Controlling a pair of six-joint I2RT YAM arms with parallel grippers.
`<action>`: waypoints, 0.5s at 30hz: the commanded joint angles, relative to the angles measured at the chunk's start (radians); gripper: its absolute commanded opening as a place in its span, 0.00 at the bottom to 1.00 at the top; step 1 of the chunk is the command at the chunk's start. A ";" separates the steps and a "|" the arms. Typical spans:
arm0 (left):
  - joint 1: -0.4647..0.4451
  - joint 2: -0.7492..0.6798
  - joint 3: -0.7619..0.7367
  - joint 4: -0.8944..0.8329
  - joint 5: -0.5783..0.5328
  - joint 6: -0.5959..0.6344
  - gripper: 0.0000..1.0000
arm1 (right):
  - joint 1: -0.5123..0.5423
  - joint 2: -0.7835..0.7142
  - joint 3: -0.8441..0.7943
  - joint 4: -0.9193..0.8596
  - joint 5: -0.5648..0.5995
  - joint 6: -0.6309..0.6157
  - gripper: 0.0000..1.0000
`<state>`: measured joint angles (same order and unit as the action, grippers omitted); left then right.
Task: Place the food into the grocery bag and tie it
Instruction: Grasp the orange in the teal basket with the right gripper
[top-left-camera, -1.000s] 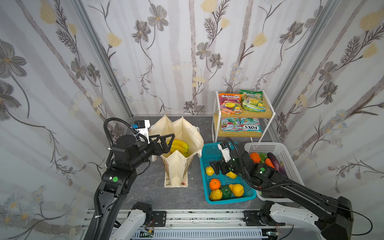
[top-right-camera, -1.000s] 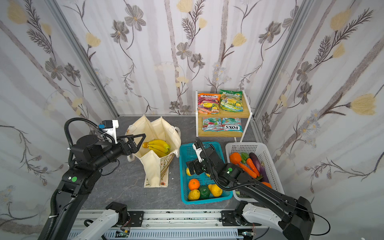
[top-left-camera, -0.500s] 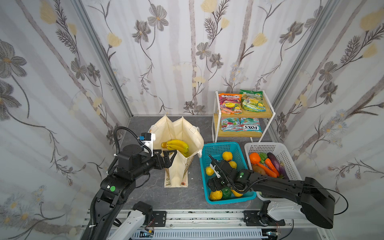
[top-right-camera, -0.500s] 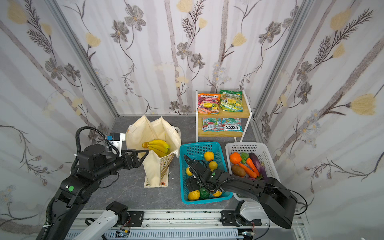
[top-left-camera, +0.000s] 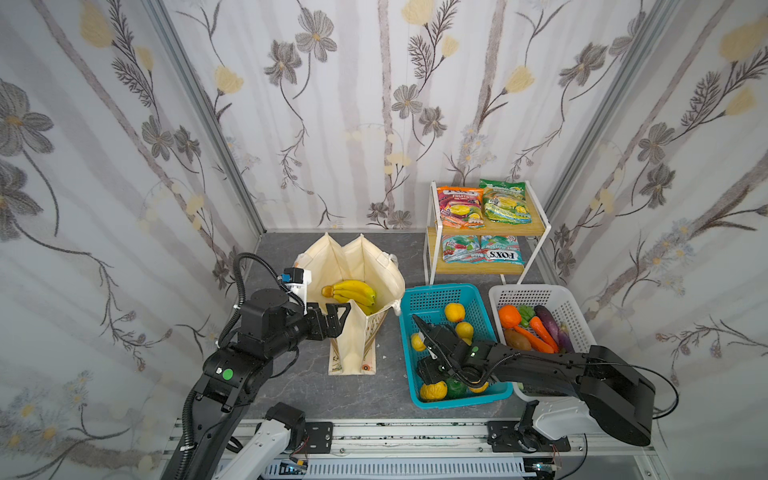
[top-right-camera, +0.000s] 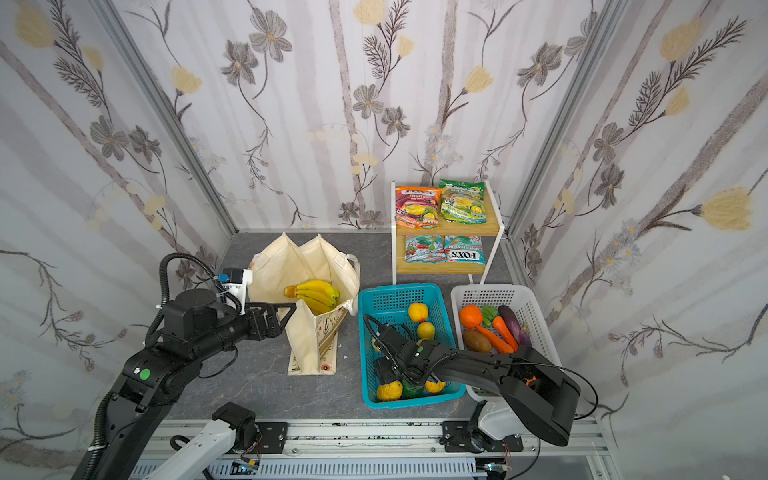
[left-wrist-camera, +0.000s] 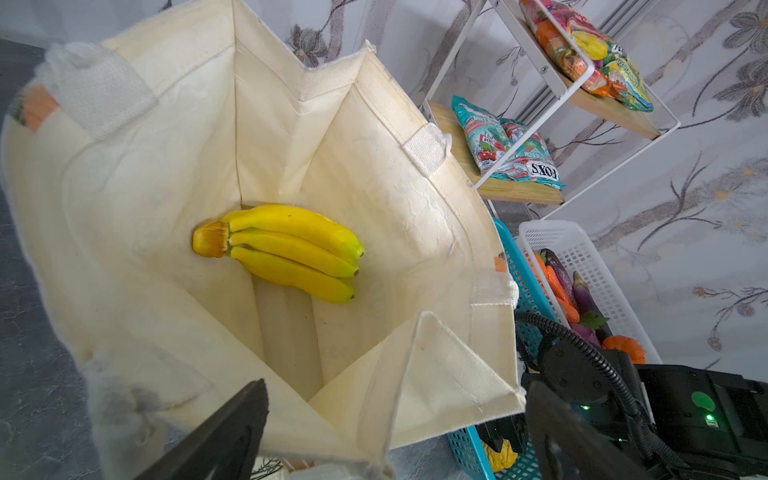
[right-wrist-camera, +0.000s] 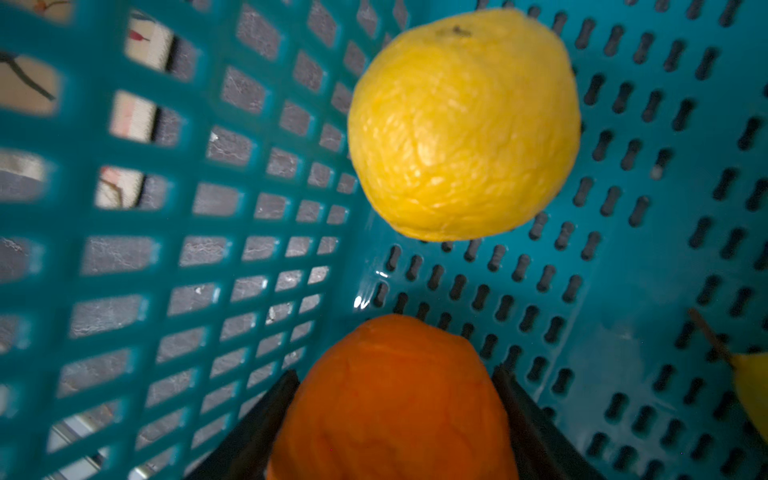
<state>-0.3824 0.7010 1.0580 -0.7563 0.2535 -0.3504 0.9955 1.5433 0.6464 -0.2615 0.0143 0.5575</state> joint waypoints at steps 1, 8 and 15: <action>0.000 0.000 0.031 -0.011 -0.070 -0.011 1.00 | 0.000 -0.035 0.006 0.018 0.061 0.015 0.64; 0.000 0.009 0.096 0.029 -0.166 -0.069 1.00 | -0.007 -0.117 0.024 -0.037 0.098 0.011 0.55; 0.000 0.041 0.146 0.096 -0.205 -0.086 1.00 | -0.070 -0.227 0.099 -0.131 0.167 -0.044 0.56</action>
<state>-0.3824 0.7212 1.1896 -0.7147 0.0814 -0.4225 0.9447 1.3430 0.7109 -0.3656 0.1211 0.5465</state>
